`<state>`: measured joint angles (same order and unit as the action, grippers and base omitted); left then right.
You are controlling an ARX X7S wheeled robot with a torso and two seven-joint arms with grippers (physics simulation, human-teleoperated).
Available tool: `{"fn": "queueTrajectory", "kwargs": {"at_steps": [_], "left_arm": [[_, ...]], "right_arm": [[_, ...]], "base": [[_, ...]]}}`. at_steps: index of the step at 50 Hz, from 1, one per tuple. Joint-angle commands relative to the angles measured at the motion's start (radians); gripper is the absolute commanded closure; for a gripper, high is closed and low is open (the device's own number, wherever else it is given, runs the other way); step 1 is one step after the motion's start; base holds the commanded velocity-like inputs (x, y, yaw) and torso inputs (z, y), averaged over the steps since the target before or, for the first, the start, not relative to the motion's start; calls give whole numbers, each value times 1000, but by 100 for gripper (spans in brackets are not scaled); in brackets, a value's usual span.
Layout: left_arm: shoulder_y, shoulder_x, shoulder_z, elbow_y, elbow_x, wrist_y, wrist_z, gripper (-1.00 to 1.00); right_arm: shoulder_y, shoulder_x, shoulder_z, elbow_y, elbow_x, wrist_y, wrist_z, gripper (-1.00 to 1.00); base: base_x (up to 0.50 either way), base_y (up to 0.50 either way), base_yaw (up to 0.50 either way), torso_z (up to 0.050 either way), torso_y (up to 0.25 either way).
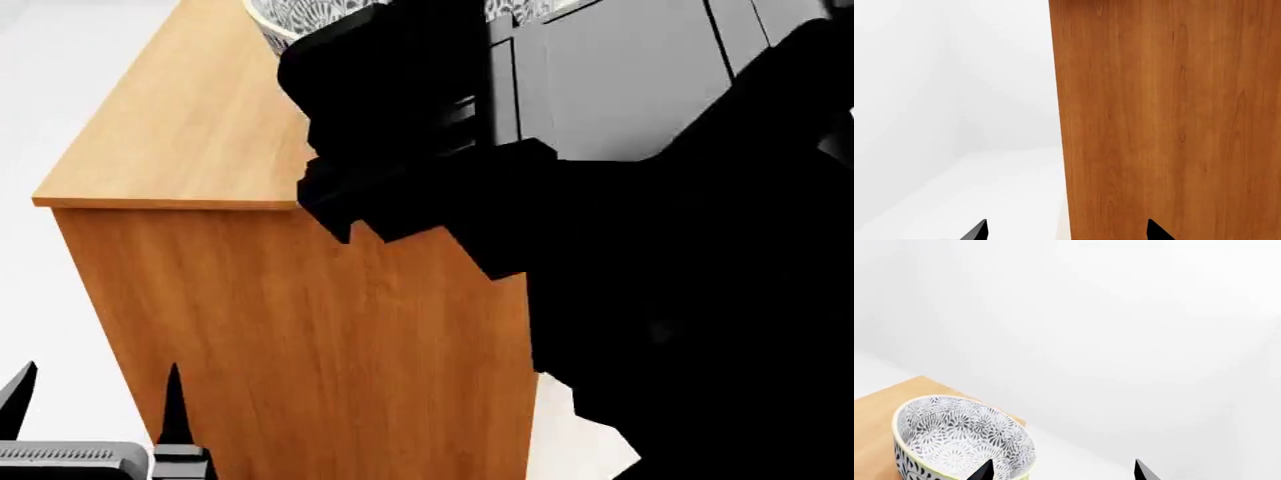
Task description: Put the bowl on the top of the cabinet.
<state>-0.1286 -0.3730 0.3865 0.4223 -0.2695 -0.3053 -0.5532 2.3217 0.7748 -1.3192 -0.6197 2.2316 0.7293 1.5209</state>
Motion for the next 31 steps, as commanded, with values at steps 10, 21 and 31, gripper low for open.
{"fn": "queueTrajectory", "kwargs": {"at_steps": [10,21,31], "left_arm": [[-1,-2,5,-4,5,2,-9,-100],[1,-4,0,-8,-1,9,-10,-100],[-4,-5,2,-4,-2,2,-13,-100]], "right_arm": [[-207,340,-102,-277,-288,-158,-53,-100],[-544,470,-205,-267,-683,-347,-177,-100],[-833,465,-326,-123,-950,-569,-262,-100]], "base": [[0,0,0,0,0],[0,0,0,0,0],[0,0,0,0,0]]}}
